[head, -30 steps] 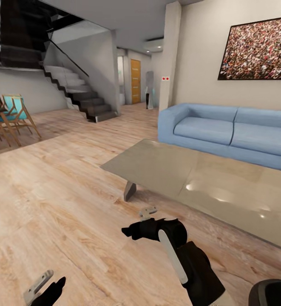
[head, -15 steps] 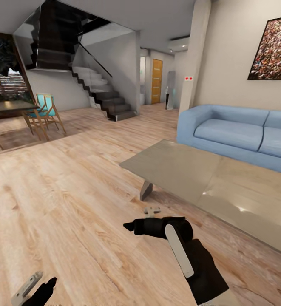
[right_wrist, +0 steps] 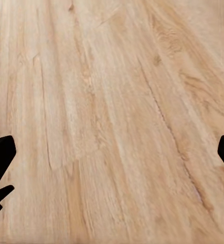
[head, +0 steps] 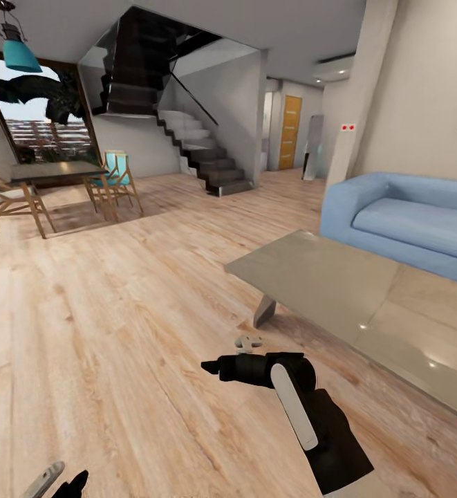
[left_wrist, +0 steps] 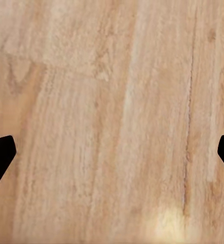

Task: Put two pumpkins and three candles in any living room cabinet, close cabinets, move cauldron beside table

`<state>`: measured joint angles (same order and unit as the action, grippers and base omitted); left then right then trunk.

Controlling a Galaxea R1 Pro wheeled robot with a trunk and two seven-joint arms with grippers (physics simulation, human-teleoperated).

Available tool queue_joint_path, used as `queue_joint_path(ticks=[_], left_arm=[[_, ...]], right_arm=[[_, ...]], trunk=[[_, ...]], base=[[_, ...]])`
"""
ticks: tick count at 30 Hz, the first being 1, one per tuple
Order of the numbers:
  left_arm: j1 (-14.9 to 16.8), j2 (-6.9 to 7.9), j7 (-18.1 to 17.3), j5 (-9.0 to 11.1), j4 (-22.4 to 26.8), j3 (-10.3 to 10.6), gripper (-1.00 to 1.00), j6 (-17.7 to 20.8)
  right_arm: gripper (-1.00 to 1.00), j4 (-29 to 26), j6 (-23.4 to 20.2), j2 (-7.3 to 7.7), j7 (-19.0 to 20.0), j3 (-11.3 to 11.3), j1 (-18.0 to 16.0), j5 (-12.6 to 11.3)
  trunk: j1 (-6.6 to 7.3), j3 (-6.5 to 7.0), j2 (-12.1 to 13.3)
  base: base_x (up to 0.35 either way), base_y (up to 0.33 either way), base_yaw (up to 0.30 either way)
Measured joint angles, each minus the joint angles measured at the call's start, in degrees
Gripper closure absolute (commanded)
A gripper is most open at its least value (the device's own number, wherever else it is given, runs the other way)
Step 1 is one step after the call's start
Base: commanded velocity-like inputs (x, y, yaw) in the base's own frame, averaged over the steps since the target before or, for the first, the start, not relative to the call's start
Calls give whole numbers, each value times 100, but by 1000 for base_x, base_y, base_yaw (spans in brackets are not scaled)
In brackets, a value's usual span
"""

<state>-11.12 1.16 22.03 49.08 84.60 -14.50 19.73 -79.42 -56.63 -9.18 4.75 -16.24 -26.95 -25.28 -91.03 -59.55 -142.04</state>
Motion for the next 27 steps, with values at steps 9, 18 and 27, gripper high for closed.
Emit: queue_joint_path(ticks=[9, 18, 27], left_arm=[[-194, -18, -29, 4, 435, 14, -100, -2], [-394, 12, -622, 42, 709, -136, -100, 39], [-541, -19, -830, 185, 685, -464, -100, 118]], right_arm=[[-100, 331, -69, 6, 20, 22, -12, -837], [-100, 1921, -128, 105, 83, 538, -815, -2276], [-100, 2346, -137, 203, 576, 549, -1082, -2447]], trunk=[[0, 0, 0], [0, 0, 0], [0, 0, 0]], base=[[0, 0, 297], [0, 0, 276], [0, 0, 277]])
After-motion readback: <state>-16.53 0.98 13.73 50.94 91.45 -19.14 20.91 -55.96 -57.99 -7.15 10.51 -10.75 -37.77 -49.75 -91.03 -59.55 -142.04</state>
